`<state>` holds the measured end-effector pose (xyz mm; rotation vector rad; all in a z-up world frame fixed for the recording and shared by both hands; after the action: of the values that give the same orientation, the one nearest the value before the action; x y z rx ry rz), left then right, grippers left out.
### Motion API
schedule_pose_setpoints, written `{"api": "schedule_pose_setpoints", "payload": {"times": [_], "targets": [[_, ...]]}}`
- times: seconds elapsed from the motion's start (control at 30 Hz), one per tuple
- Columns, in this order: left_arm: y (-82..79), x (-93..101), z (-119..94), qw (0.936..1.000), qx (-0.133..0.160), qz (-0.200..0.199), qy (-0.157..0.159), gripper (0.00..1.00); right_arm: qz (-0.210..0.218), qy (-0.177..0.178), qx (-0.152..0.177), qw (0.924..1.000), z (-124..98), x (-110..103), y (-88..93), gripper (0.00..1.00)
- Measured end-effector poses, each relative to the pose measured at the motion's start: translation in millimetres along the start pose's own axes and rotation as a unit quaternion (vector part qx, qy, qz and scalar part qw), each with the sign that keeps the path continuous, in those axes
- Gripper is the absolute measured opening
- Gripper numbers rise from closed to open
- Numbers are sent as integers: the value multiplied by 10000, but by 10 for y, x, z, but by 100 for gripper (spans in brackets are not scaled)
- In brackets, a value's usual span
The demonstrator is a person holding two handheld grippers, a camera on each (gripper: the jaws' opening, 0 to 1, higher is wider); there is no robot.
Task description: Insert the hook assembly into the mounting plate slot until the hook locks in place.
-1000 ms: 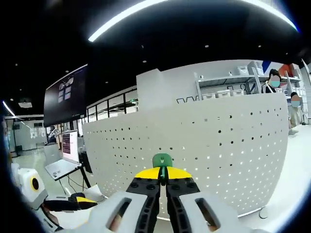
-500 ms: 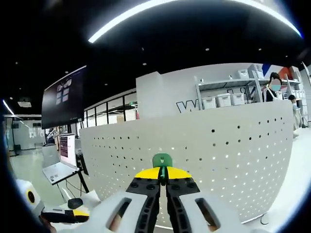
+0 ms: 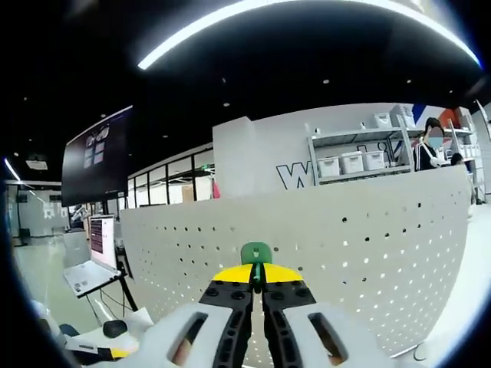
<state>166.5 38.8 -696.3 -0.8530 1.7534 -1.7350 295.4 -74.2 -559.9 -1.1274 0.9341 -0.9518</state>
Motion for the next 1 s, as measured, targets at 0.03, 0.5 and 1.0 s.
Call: {"api": "schedule_pose_setpoints", "payload": {"times": [0.03, 0.5, 1.0], "targets": [[7, -6, -4, 10000, 4, -8, -12, 83, 0, 0, 12, 10000, 11, -4, -6, 0], [44, 17, -21, 10000, -18, 0, 4, 83, 51, 145, 146, 9998, 171, 25, -76, 1], [82, -4, -54, 10000, -31, -79, -39, 82, 77, 126, 193, 9997, 367, -113, -73, 1]]}}
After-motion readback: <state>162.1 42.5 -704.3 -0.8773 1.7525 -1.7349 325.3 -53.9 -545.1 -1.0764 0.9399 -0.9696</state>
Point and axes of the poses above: the point that each gripper's makers call its tool centre point, and the gripper's own axes: z roughly forward along the fingers, x roughly to its right, y roughly out of its underside, the point moved 2 cm from there along -z, roughly backward along the fingers, and after that the axes turned 6 degrees about x, right-handed, at the moved point
